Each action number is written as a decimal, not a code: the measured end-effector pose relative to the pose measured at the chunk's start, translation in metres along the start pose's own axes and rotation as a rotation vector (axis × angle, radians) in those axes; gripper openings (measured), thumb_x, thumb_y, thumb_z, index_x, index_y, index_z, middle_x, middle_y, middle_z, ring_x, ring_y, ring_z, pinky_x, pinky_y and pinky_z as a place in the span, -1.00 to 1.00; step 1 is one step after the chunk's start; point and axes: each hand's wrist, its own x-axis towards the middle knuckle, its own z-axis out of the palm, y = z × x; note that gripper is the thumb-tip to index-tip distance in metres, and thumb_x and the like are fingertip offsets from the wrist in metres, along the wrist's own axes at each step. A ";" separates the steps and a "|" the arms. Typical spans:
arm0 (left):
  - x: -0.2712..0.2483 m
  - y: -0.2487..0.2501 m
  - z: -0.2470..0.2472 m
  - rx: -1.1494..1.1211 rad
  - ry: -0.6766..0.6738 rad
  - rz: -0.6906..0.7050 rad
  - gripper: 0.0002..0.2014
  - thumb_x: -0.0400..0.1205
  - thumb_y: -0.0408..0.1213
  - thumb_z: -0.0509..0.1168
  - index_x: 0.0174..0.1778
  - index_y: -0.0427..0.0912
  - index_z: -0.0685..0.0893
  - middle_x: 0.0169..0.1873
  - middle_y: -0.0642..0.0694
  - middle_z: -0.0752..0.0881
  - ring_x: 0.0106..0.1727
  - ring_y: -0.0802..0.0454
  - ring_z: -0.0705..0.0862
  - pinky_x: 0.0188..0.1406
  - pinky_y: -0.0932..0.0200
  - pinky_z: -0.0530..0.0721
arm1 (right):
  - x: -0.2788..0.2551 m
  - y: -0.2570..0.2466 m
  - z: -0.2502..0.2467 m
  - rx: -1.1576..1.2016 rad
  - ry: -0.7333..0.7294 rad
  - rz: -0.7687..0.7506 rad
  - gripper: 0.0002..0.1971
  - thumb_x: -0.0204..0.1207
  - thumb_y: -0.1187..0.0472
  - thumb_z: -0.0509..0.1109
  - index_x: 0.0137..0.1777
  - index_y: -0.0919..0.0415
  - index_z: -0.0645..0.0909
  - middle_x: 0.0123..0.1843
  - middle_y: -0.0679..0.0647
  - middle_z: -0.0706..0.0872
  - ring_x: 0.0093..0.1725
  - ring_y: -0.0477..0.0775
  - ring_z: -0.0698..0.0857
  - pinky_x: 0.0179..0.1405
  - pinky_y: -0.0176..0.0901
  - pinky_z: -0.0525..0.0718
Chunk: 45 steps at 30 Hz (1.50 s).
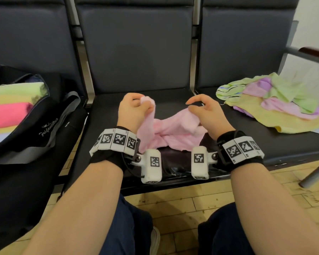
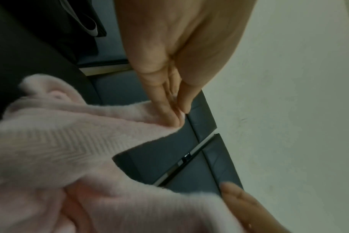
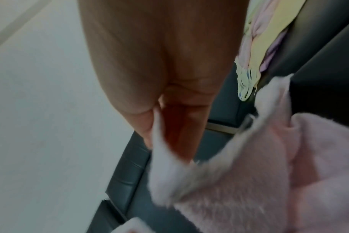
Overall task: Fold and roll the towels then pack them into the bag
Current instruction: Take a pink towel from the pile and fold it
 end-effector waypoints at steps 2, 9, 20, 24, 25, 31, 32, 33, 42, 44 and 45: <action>-0.006 0.008 0.002 -0.107 -0.044 0.024 -0.93 0.59 -0.34 0.36 -0.13 -0.08 0.62 -0.16 -0.17 0.78 -0.13 0.02 0.79 -0.02 0.09 0.78 | -0.005 -0.017 0.005 0.191 -0.098 0.047 -0.74 0.58 0.44 0.25 -0.09 0.13 0.73 -0.07 0.02 0.70 -0.09 -0.03 0.66 -0.18 -0.15 0.70; 0.000 0.001 -0.002 0.147 -0.001 0.155 -0.96 0.63 -0.19 0.32 -0.12 0.02 0.59 -0.35 0.22 0.66 -0.23 0.39 0.64 -0.02 0.24 0.58 | -0.015 -0.033 0.017 0.407 -0.345 0.042 -0.66 0.56 0.59 0.24 0.22 0.28 0.61 0.18 0.32 0.72 0.16 0.15 0.74 0.20 -0.08 0.71; -0.012 0.008 0.005 -0.064 -0.170 -0.042 -0.93 0.57 -0.31 0.44 -0.13 -0.23 0.71 -0.25 -0.18 0.81 -0.20 0.02 0.81 -0.10 0.09 0.80 | -0.011 -0.028 0.028 -0.297 -0.102 -0.276 -0.85 0.46 0.12 0.49 -0.34 0.06 0.70 -0.11 -0.19 0.62 0.02 -0.07 0.59 0.18 -0.07 0.51; -0.014 0.012 0.002 -0.251 -0.273 -0.138 -0.93 0.62 -0.35 0.37 -0.03 -0.23 0.73 -0.11 -0.26 0.81 -0.03 -0.10 0.81 0.06 -0.02 0.77 | -0.016 -0.032 0.024 -0.189 -0.237 -0.141 -0.83 0.55 0.16 0.45 -0.14 0.27 0.73 -0.32 0.22 0.73 -0.30 -0.06 0.65 -0.15 -0.17 0.62; -0.015 0.012 0.002 -0.275 -0.297 -0.153 -0.92 0.63 -0.36 0.36 -0.01 -0.23 0.73 -0.09 -0.27 0.81 -0.01 -0.11 0.81 0.08 -0.03 0.76 | -0.016 -0.032 0.023 -0.181 -0.246 -0.138 -0.85 0.54 0.16 0.46 -0.10 0.26 0.74 -0.34 0.26 0.72 -0.32 -0.05 0.65 -0.15 -0.23 0.61; -0.014 0.011 0.003 -0.293 -0.368 -0.178 -0.89 0.62 -0.38 0.35 0.03 -0.25 0.73 -0.03 -0.26 0.81 0.04 -0.13 0.80 0.16 -0.08 0.73 | -0.008 -0.023 0.021 -0.127 -0.170 -0.189 -0.94 0.57 0.24 0.43 -0.01 0.16 0.70 -0.14 0.14 0.78 -0.10 0.02 0.74 -0.01 -0.17 0.68; -0.014 0.011 0.003 -0.299 -0.382 -0.186 -0.89 0.62 -0.38 0.36 0.02 -0.25 0.73 -0.04 -0.26 0.81 0.04 -0.13 0.80 0.16 -0.08 0.73 | -0.008 -0.023 0.021 -0.134 -0.177 -0.202 -0.93 0.58 0.24 0.42 0.02 0.15 0.70 -0.10 0.06 0.78 -0.06 -0.03 0.75 0.03 -0.22 0.68; -0.014 0.010 0.004 -0.304 -0.399 -0.192 -0.90 0.61 -0.38 0.36 0.01 -0.26 0.73 -0.05 -0.27 0.81 0.03 -0.15 0.80 0.16 -0.08 0.73 | -0.007 -0.022 0.021 -0.138 -0.179 -0.207 -0.92 0.58 0.25 0.41 0.02 0.14 0.70 -0.08 0.02 0.77 -0.04 -0.05 0.74 0.05 -0.23 0.68; -0.017 0.012 0.005 -0.261 -0.443 -0.179 -0.83 0.67 -0.36 0.29 0.09 -0.32 0.74 -0.01 -0.33 0.79 0.07 -0.18 0.78 0.19 -0.10 0.71 | -0.006 -0.020 0.021 -0.134 -0.087 -0.235 -0.96 0.55 0.27 0.44 -0.05 0.15 0.70 -0.19 -0.08 0.74 -0.17 -0.14 0.72 -0.09 -0.37 0.64; -0.018 0.013 0.004 -0.239 -0.450 -0.163 -0.81 0.66 -0.35 0.31 0.11 -0.34 0.74 -0.01 -0.32 0.79 0.07 -0.18 0.78 0.18 -0.09 0.72 | -0.007 -0.020 0.022 -0.124 -0.093 -0.253 -0.96 0.53 0.28 0.45 -0.07 0.16 0.71 -0.20 -0.04 0.75 -0.17 -0.05 0.73 -0.08 -0.30 0.68; -0.018 0.013 0.003 -0.223 -0.460 -0.150 -0.80 0.64 -0.33 0.33 0.12 -0.33 0.74 -0.01 -0.31 0.79 0.08 -0.18 0.78 0.18 -0.09 0.72 | -0.007 -0.020 0.022 -0.114 -0.097 -0.255 -0.96 0.53 0.29 0.46 -0.07 0.17 0.72 -0.20 -0.01 0.76 -0.15 -0.01 0.74 -0.06 -0.26 0.69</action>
